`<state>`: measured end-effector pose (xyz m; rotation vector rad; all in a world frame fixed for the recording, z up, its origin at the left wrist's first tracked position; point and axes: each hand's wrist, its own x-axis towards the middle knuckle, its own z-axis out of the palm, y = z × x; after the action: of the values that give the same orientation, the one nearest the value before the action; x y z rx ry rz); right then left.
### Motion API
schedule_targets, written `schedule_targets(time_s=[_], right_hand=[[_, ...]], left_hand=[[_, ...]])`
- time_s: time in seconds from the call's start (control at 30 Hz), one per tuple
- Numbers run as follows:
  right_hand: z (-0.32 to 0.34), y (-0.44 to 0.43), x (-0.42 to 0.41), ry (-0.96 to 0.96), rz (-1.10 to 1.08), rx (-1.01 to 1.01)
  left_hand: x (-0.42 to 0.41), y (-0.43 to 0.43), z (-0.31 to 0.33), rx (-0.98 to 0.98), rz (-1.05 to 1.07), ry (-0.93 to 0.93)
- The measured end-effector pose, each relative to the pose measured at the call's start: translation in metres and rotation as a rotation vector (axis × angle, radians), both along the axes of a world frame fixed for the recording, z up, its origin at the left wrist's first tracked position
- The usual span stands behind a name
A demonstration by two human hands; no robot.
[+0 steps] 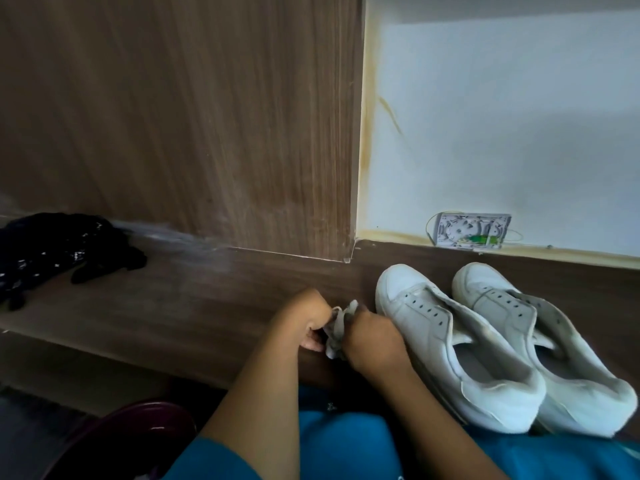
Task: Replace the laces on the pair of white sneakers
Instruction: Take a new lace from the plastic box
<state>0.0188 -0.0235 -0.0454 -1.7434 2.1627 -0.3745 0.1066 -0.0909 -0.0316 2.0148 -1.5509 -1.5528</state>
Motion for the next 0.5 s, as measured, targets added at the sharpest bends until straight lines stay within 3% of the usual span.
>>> schedule_targets(time_s=[0.13, 0.27, 0.5], right_hand=[[0.006, -0.001, -0.001, -0.238, -0.016, 0.034], [0.0, 0.001, -0.01, -0.405, -0.07, -0.067], [0.012, -0.006, 0.001, -0.526, -0.06, -0.246]], left_hand=[[-0.008, 0.003, 0.001, 0.018, 0.09, 0.161], [-0.01, 0.009, 0.01, 0.129, 0.134, 0.373], [0.001, 0.006, 0.017, -0.289, 0.082, 0.143]])
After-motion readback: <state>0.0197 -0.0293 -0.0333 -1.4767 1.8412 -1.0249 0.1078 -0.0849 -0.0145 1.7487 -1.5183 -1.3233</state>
